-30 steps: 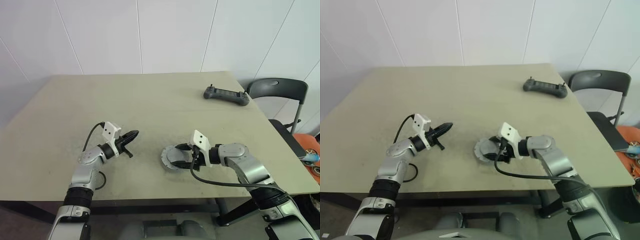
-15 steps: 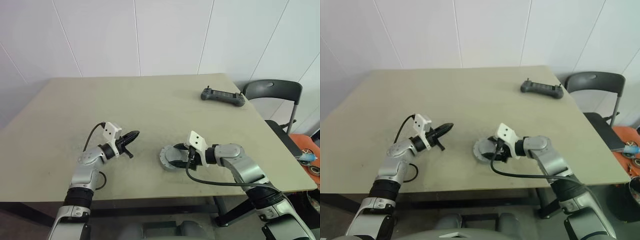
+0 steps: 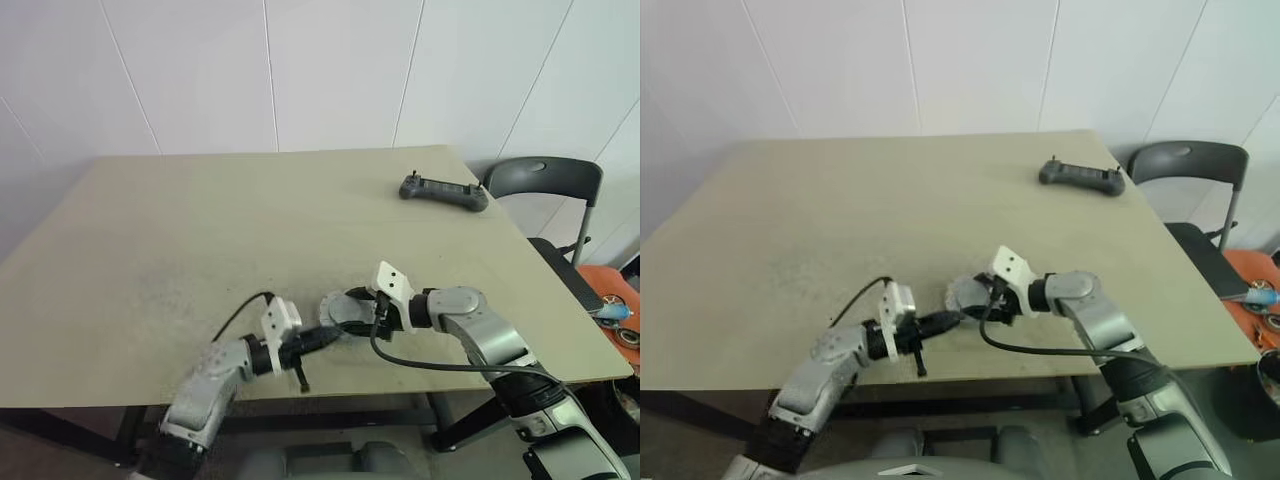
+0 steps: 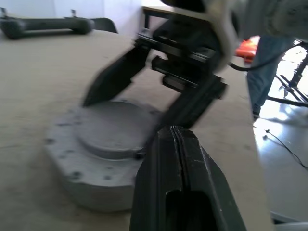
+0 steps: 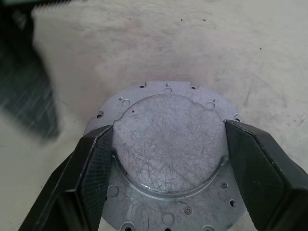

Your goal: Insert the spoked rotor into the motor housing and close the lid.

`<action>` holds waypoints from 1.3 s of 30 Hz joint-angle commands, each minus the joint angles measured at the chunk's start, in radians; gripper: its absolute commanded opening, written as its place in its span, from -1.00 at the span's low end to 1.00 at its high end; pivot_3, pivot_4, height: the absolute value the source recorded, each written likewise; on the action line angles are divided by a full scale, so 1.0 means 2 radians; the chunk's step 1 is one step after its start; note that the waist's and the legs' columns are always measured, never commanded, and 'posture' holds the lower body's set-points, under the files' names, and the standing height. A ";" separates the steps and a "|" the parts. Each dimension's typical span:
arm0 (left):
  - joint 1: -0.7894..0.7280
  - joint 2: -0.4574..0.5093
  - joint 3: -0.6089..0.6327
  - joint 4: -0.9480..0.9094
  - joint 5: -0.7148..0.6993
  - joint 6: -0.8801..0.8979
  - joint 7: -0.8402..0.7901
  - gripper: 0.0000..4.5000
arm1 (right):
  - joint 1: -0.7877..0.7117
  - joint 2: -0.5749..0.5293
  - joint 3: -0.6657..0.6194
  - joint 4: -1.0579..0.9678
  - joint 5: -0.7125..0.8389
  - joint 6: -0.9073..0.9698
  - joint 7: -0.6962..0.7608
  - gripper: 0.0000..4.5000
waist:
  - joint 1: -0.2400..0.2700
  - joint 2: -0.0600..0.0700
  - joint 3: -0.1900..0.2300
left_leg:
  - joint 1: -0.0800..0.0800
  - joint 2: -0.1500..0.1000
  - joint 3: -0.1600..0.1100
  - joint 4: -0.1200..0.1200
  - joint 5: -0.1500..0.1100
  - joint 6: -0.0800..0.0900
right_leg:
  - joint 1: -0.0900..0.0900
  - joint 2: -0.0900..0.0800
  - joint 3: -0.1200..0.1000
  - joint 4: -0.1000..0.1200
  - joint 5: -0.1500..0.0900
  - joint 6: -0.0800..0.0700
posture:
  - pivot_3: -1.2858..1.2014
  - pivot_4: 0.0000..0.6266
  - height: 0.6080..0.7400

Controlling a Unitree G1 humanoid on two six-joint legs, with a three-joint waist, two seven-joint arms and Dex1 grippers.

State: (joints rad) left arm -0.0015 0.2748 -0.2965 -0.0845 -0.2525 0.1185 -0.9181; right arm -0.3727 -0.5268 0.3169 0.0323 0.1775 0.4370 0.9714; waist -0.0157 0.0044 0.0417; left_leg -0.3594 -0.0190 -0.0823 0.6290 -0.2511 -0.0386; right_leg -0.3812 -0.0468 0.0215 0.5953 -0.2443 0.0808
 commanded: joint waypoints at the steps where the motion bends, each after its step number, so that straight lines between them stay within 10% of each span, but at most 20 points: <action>1: -0.010 0.008 0.004 -0.003 0.046 -0.043 0.038 -1.00 | 0.013 -0.002 0.014 0.025 -0.025 0.022 -0.014 0.44 | -0.001 0.000 0.000 | 0.000 0.000 0.000 0.000 0.000 0.000 | 0.000 -0.001 0.000 0.000 0.000 0.000 | 0.03 -1.00 1.00; 13: -0.066 0.010 0.050 -0.007 -0.034 0.001 0.024 -1.00 | 0.018 0.007 0.009 0.023 -0.024 0.025 -0.022 0.44 | -0.002 0.000 0.000 | 0.001 0.000 0.000 -0.002 0.000 0.000 | 0.000 -0.001 0.000 0.000 0.000 0.000 | 0.03 -1.00 1.00; 17: -0.298 -0.058 0.032 0.295 0.040 -0.022 0.067 -1.00 | 0.018 0.008 0.007 0.024 -0.025 0.025 -0.023 0.44 | 0.007 -0.002 0.001 | 0.000 0.000 -0.002 0.001 0.000 0.000 | 0.000 0.001 -0.002 0.001 0.000 0.000 | 0.03 -1.00 1.00; 22: -0.349 -0.096 0.040 0.413 0.061 -0.078 0.070 -1.00 | 0.021 0.009 0.006 0.020 -0.025 0.027 -0.027 0.44 | -0.004 0.001 -0.002 | -0.005 -0.003 -0.001 0.001 0.000 0.001 | -0.001 -0.004 -0.005 -0.005 0.001 0.001 | 0.03 -1.00 1.00; 39: -0.344 -0.055 0.103 0.394 0.001 -0.087 -0.073 -1.00 | 0.019 0.011 0.008 0.022 -0.023 0.028 -0.029 0.44 | 0.002 -0.004 -0.001 | 0.001 -0.004 0.000 -0.001 -0.002 0.004 | -0.003 -0.005 -0.003 0.001 0.006 0.005 | 0.03 -1.00 1.00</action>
State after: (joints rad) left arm -0.6803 0.1617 -0.1077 0.7467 -0.2298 -0.0558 -1.0425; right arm -0.3525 -0.4911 0.3066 0.0088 0.1799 0.4547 0.9355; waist -0.0127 -0.0032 0.0395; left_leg -0.3568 -0.0270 -0.0826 0.6280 -0.2558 -0.0306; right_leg -0.3877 -0.0567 0.0146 0.5968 -0.2331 0.0902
